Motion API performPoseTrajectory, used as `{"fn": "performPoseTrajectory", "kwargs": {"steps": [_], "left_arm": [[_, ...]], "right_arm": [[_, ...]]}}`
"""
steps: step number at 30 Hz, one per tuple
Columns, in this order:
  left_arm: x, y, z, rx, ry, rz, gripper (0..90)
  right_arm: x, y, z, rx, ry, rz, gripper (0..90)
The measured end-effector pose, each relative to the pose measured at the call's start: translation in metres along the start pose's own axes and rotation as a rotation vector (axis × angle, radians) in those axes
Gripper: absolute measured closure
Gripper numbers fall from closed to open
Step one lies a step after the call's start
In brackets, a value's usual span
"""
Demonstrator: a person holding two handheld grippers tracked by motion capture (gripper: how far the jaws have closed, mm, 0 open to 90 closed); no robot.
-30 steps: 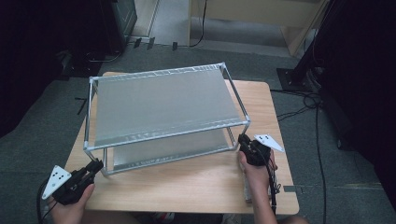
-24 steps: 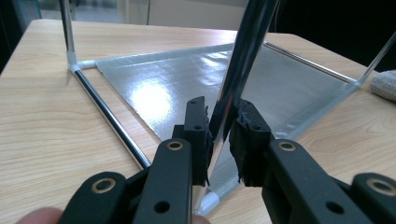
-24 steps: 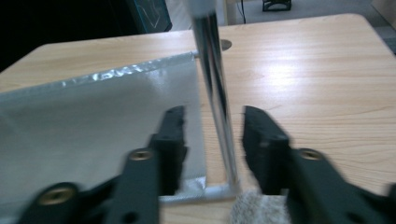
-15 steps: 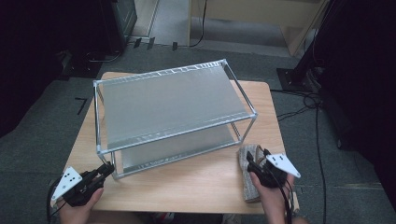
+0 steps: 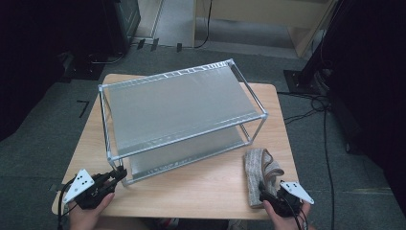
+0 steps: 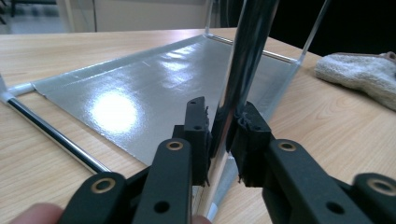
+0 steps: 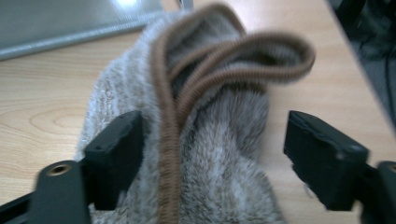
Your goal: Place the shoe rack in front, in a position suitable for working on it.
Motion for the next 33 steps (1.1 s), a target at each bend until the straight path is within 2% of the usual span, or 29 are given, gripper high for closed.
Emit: {"fn": "performPoseTrajectory", "kwargs": {"steps": [3, 4, 5, 6, 7, 9, 10, 14, 16, 20, 22, 24, 28, 30, 33], "left_arm": [[0.0, -0.001, 0.0, -0.012, 0.003, 0.028, 79.0], [0.0, -0.001, 0.0, -0.013, 0.005, 0.026, 79.0], [0.0, -0.002, -0.001, -0.01, 0.004, 0.016, 78.9], [0.0, -0.002, -0.001, -0.01, 0.004, 0.016, 78.8], [0.0, -0.002, -0.001, -0.006, 0.005, 0.018, 78.9], [0.001, -0.002, -0.002, -0.005, 0.006, 0.018, 78.9], [0.001, -0.003, -0.003, -0.009, 0.003, 0.015, 78.9], [0.002, -0.003, -0.007, -0.017, 0.004, 0.014, 78.9], [0.002, -0.002, -0.008, -0.022, 0.007, 0.012, 78.9], [0.002, -0.001, -0.01, -0.031, 0.009, 0.015, 78.9], [0.002, 0.0, -0.011, -0.03, 0.007, 0.013, 78.8], [0.002, 0.001, -0.011, -0.03, 0.005, 0.004, 78.7], [0.001, 0.003, -0.01, -0.025, 0.001, -0.003, 78.4], [0.001, 0.003, -0.01, -0.022, -0.002, -0.009, 78.3], [0.001, 0.004, -0.009, -0.022, -0.003, -0.012, 78.1]], "right_arm": [[0.009, 0.007, 0.01, -0.032, 0.06, 0.036, 13.4], [0.009, 0.007, 0.01, -0.032, 0.06, 0.036, 13.4], [0.011, 0.012, 0.013, -0.005, 0.076, 0.005, 10.9], [0.011, 0.012, 0.013, -0.005, 0.076, 0.005, 10.9], [0.01, 0.018, 0.015, 0.025, 0.07, -0.023, 7.2], [0.007, 0.022, 0.012, -0.004, 0.049, -0.018, 0.8], [0.004, 0.024, 0.011, -0.016, 0.03, -0.014, 0.3], [-0.005, 0.027, 0.002, 0.024, -0.039, -0.034, 0.0], [-0.008, 0.029, 0.001, 0.027, -0.062, -0.032, 0.0], [-0.005, 0.033, 0.012, 0.053, -0.025, -0.057, 0.0], [-0.002, 0.029, 0.018, 0.093, 0.009, -0.066, 0.0], [0.0, 0.019, 0.021, 0.143, 0.032, -0.056, 0.0], [0.002, 0.004, 0.021, 0.156, 0.052, -0.011, 2.2], [0.006, -0.001, 0.024, 0.146, 0.081, 0.006, 2.8], [0.011, -0.002, 0.028, 0.111, 0.107, 0.013, 6.2]]}}
Point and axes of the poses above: each handheld gripper's, and its own axes: z roughly forward along the jaws, x roughly out of its underside, y roughly to its left, the point moved 5 cm from there along z, roughly forward along the jaws, and after that the axes turned 1 degree about z, right-handed, at the moved point
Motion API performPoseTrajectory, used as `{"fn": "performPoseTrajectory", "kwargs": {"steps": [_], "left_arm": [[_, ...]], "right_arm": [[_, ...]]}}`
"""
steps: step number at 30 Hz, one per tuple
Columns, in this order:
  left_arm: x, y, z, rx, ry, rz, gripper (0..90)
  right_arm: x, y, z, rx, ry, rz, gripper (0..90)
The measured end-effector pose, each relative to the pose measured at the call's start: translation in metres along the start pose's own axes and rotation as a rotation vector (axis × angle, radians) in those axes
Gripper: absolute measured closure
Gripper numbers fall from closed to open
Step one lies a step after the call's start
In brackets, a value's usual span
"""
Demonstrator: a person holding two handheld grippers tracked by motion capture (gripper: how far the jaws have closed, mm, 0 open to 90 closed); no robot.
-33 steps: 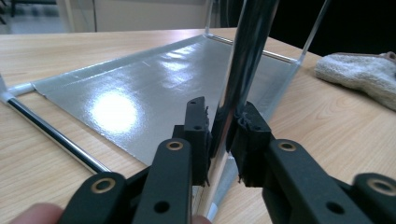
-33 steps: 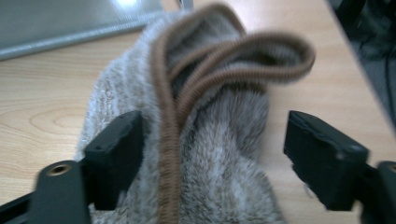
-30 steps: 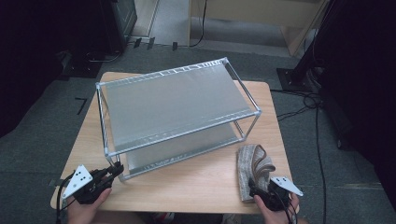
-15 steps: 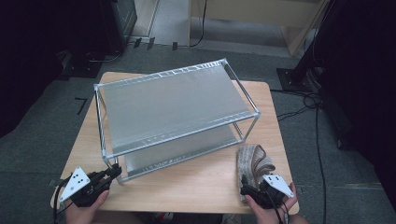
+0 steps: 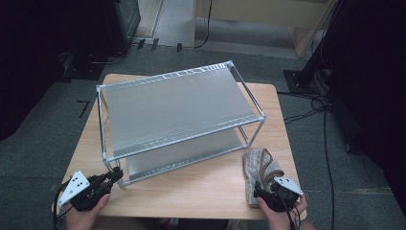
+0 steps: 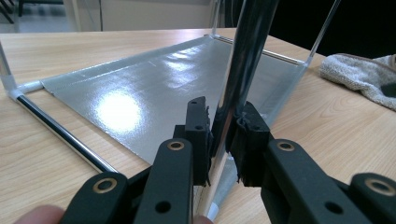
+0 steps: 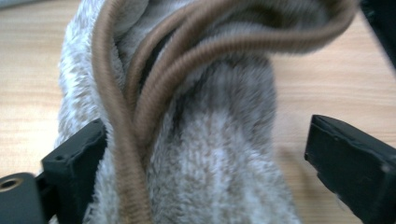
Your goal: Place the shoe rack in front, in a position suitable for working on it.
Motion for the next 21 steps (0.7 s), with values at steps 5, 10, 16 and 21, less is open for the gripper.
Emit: {"fn": "performPoseTrajectory", "kwargs": {"steps": [5, 10, 16, 21], "left_arm": [[-0.0001, 0.0004, 0.0003, 0.002, -0.002, -0.004, 78.0], [-0.0001, 0.0009, 0.0003, 0.003, -0.001, -0.005, 77.8], [-0.0005, 0.0014, 0.0007, 0.004, -0.005, -0.015, 77.5], [-0.0005, 0.0013, 0.0008, 0.005, -0.005, -0.019, 77.4]], "right_arm": [[0.0008, 0.0022, -0.0003, -0.016, -0.001, -0.007, 10.3], [0.0015, 0.0022, -0.0056, -0.03, 0.0, 0.019, 5.7], [0.0074, 0.0063, -0.0041, -0.03, 0.029, 0.007, 4.3], [0.0075, 0.0097, -0.0063, -0.04, 0.017, -0.026, 16.7]]}}
Point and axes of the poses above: each handheld gripper's, and its own axes: z roughly forward along the jaws, x roughly out of its underside, y roughly to its left, the point moved 5 cm from there along z, roughly forward along the jaws, and after that the axes turned 1 degree about z, right-handed, at the moved point
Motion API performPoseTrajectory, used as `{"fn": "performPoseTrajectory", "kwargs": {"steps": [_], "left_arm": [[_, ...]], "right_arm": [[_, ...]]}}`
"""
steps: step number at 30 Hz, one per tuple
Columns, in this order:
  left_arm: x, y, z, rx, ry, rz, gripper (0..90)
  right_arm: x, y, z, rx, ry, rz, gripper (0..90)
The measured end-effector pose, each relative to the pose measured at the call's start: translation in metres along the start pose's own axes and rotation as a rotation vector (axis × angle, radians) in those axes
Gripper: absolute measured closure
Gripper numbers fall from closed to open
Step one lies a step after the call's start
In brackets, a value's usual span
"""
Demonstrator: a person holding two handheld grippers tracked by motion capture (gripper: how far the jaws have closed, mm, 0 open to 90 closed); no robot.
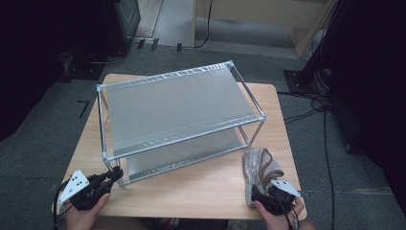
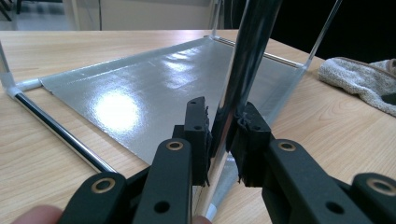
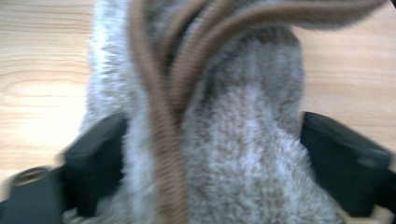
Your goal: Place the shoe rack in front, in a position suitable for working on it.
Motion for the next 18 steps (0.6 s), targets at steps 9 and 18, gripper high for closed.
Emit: {"fn": "performPoseTrajectory", "kwargs": {"steps": [9, 18], "left_arm": [[0.0002, 0.0001, 0.0001, 0.001, 0.002, -0.002, 77.2], [0.0, 0.0006, 0.0009, 0.001, 0.0, -0.004, 77.2]], "right_arm": [[0.0005, 0.0058, -0.0038, -0.074, -0.057, -0.048, 51.4], [-0.0012, 0.0079, -0.004, -0.084, -0.059, -0.053, 60.2]]}}
Point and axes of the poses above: each handheld gripper's, and its own axes: z roughly forward along the jaws, x roughly out of its underside, y roughly to its left, the point moved 5 cm from there along z, roughly forward along the jaws, and after that the axes turned 1 degree about z, right-handed, at the moved point
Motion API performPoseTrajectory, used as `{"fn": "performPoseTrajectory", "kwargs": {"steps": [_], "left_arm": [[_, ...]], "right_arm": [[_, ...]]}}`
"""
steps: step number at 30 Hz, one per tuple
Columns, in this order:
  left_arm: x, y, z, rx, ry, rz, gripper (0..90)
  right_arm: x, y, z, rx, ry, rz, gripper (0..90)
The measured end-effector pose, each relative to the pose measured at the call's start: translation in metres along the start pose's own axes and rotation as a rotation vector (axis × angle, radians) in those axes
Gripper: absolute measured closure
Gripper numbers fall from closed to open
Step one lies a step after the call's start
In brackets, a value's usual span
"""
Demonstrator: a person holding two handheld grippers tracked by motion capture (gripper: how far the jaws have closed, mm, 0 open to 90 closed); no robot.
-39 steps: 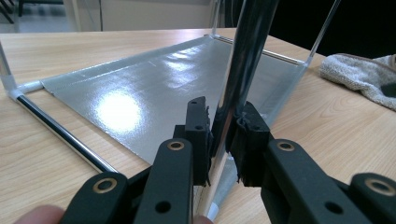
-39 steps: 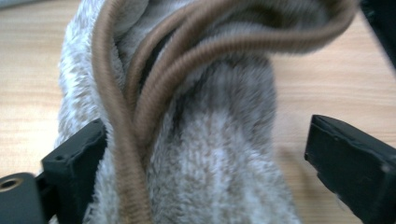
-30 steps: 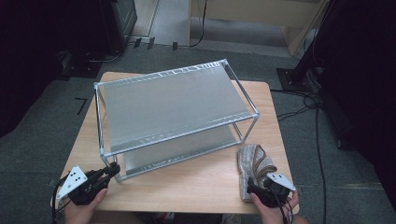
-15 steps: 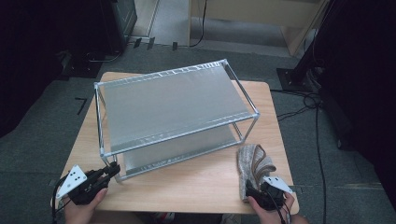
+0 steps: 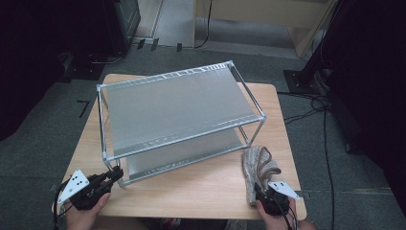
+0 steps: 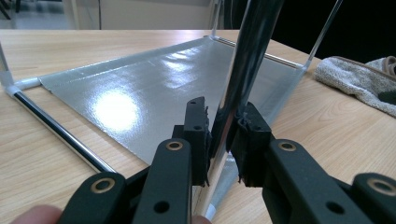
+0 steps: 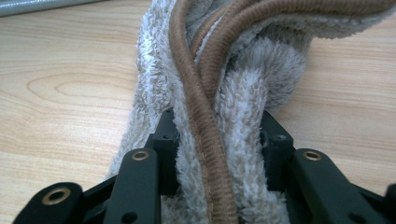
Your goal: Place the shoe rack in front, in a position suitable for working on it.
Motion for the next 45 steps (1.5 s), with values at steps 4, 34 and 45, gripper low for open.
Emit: {"fn": "performPoseTrajectory", "kwargs": {"steps": [4, 34, 45], "left_arm": [[-0.001, 0.0, 0.0, 0.002, 0.002, -0.004, 77.1], [0.0, -0.001, 0.004, -0.001, 0.004, 0.015, 77.9], [0.004, -0.003, -0.001, 0.02, 0.0, 0.028, 78.1]], "right_arm": [[-0.005, -0.003, -0.001, 0.017, -0.025, 0.006, 62.0], [-0.084, -0.001, -0.066, 0.003, -0.371, 0.061, 61.3], [-0.143, 0.013, -0.074, -0.002, -0.485, 0.079, 60.9]]}}
Point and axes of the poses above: each handheld gripper's, and its own axes: z roughly forward along the jaws, x roughly out of its underside, y roughly to its left, the point moved 5 cm from there along z, roughly forward along the jaws, and after that the axes turned 1 degree about z, right-handed, at the moved point
